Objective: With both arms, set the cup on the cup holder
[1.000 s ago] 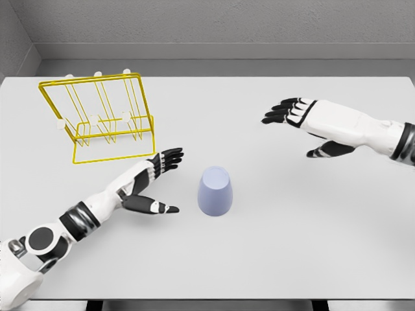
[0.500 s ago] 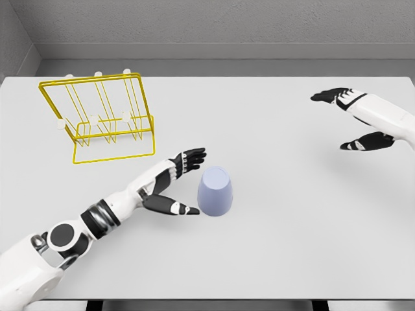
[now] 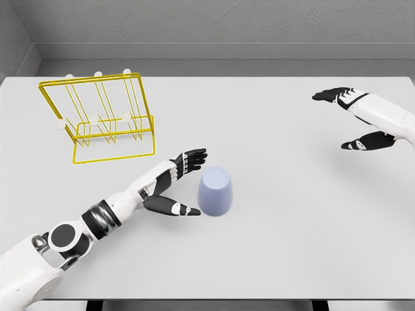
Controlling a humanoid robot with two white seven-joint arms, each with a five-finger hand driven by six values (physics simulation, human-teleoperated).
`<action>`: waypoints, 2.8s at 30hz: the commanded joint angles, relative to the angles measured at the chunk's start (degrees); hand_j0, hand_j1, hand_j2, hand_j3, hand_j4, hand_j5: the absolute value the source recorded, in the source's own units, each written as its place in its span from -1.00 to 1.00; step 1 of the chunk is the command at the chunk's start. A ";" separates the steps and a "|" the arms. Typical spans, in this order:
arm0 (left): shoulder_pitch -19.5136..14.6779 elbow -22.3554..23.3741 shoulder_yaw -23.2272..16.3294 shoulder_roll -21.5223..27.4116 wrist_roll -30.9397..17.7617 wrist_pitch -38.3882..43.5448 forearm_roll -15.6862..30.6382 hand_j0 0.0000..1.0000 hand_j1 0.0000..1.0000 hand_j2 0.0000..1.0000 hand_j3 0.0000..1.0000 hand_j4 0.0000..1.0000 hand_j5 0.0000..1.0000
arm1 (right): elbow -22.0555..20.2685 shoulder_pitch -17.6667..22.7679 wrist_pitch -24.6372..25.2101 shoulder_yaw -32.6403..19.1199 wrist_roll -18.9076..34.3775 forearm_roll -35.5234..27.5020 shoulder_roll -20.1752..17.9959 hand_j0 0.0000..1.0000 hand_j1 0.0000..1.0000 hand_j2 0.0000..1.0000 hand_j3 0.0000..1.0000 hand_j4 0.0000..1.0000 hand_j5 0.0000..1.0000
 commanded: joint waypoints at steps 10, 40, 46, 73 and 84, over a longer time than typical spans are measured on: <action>0.00 -0.04 0.01 0.02 0.00 0.00 0.15 1.00 1.00 1.00 1.00 1.00 1.00 | -0.02 0.00 0.14 -0.01 -0.03 -0.43 -0.06 1.00 1.00 1.00 1.00 1.00 1.00; -3.08 1.90 -3.33 -4.46 0.35 -2.29 -0.28 1.00 1.00 1.00 1.00 1.00 1.00 | 4.99 2.29 0.14 -5.37 0.06 0.18 3.54 1.00 1.00 1.00 1.00 1.00 1.00; -2.99 1.90 -3.33 -4.99 0.44 -2.11 -0.29 1.00 1.00 1.00 1.00 1.00 1.00 | 4.81 2.29 0.14 -5.29 -0.03 0.10 3.54 1.00 1.00 1.00 1.00 1.00 1.00; -2.81 5.85 -3.33 -7.45 0.44 2.81 -0.02 0.98 0.98 0.98 0.98 0.98 0.98 | 4.55 2.29 0.14 -5.20 -0.03 0.10 3.72 1.00 1.00 1.00 1.00 1.00 1.00; -2.81 5.50 -2.80 -7.62 0.44 1.84 0.68 0.22 0.22 0.22 0.22 0.22 0.22 | 4.55 2.29 0.14 -5.29 -0.03 0.10 3.81 1.00 1.00 1.00 1.00 1.00 1.00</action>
